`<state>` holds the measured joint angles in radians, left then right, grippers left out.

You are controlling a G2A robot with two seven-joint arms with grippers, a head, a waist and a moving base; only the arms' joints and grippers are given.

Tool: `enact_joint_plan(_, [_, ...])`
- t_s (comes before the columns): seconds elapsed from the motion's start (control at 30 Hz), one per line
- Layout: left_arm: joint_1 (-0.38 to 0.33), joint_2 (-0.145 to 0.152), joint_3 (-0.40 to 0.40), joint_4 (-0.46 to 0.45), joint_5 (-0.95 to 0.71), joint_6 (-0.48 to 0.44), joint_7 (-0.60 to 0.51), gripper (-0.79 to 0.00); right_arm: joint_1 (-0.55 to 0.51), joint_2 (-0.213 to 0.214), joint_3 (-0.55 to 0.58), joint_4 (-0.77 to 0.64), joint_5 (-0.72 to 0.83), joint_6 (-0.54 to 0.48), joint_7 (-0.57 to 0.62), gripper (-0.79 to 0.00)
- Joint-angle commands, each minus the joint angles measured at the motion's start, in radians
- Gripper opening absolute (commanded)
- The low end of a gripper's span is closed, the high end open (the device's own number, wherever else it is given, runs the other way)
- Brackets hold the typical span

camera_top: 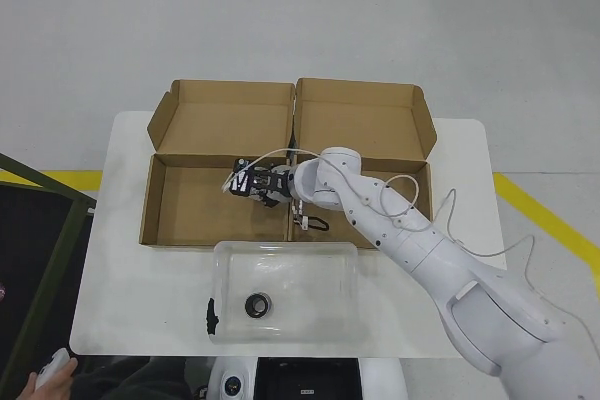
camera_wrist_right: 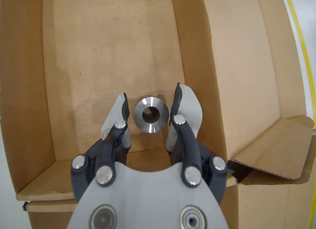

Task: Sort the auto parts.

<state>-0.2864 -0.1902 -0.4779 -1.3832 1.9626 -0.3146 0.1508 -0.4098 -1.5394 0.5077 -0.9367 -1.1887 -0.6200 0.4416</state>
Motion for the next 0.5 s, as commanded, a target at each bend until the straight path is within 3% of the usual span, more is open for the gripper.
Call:
enact_joint_plan(0.0, [0.0, 0.0, 0.0, 0.0, 0.0, 0.0, 0.0, 0.0, -0.002, -0.002, 0.005, -0.003, 0.001, -0.003, -0.006, -0.462])
enact_joint_plan(0.23, [0.0, 0.0, 0.0, 0.0, 0.0, 0.0, 0.0, 0.0, -0.018, 0.009, 0.04, -0.096, -0.024, -0.028, -0.032, -0.443])
enact_joint_plan(0.47, [0.0, 0.0, 0.0, 0.0, 0.0, 0.0, 0.0, 0.0, -0.095, 0.052, 0.118, -0.3, -0.048, -0.06, -0.009, -0.425])
